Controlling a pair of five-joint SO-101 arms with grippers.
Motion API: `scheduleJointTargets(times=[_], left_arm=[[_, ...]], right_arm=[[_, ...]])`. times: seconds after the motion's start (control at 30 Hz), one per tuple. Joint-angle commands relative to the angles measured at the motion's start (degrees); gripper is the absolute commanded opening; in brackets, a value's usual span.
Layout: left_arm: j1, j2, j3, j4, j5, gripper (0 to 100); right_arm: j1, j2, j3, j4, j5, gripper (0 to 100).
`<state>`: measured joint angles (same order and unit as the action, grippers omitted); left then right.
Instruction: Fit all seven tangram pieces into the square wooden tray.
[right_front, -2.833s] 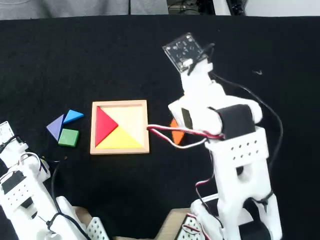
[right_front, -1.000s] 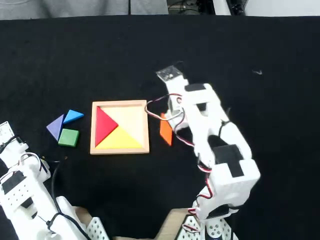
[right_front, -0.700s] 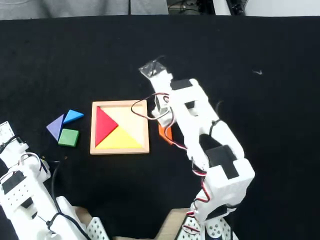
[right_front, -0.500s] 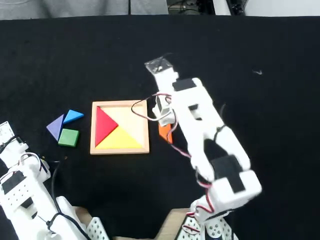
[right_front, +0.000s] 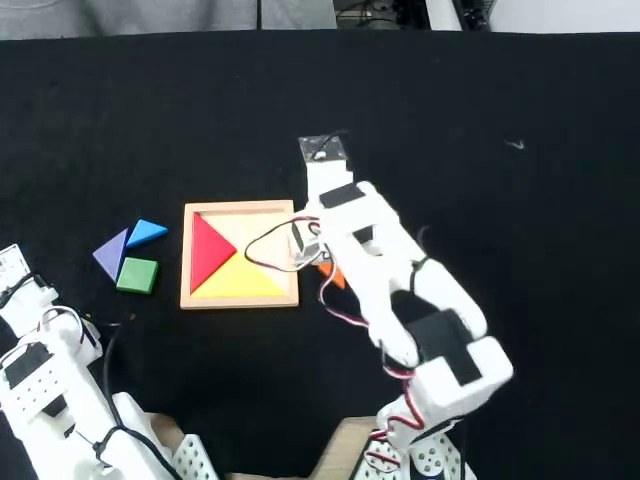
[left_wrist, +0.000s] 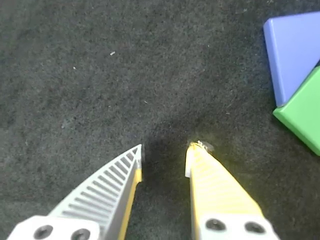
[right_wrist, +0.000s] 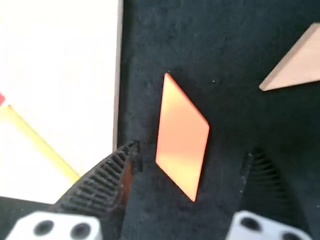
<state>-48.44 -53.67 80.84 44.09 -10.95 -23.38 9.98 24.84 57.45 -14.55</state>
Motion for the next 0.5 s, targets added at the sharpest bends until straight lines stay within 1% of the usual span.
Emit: scheduleJointTargets(times=[0.0, 0.07, 0.1, 0.27, 0.33, 0.47], left_arm=[[0.75, -0.79, -0.22, -1.32, 0.09, 16], [0.84, -0.79, -0.22, -1.32, 0.09, 16], [0.84, -0.79, -0.22, -1.58, 0.09, 16], [0.84, -0.79, 0.48, -3.08, 0.18, 16], [0.84, -0.79, 0.48, -3.08, 0.18, 16], [0.84, -0.79, 0.48, -3.08, 0.18, 16]], right_arm=[[-0.26, 2.07, -4.26, -0.88, -0.62, 32.2], [0.09, 3.56, -5.67, -0.35, -0.62, 31.1], [0.09, 4.09, -6.37, 0.18, -0.62, 28.8], [0.09, 5.05, -8.66, 2.11, -0.18, 13.2], [0.09, 5.05, -8.66, 2.11, -0.18, 10.8], [0.18, 4.70, -8.75, 2.11, -0.09, 9.9]])
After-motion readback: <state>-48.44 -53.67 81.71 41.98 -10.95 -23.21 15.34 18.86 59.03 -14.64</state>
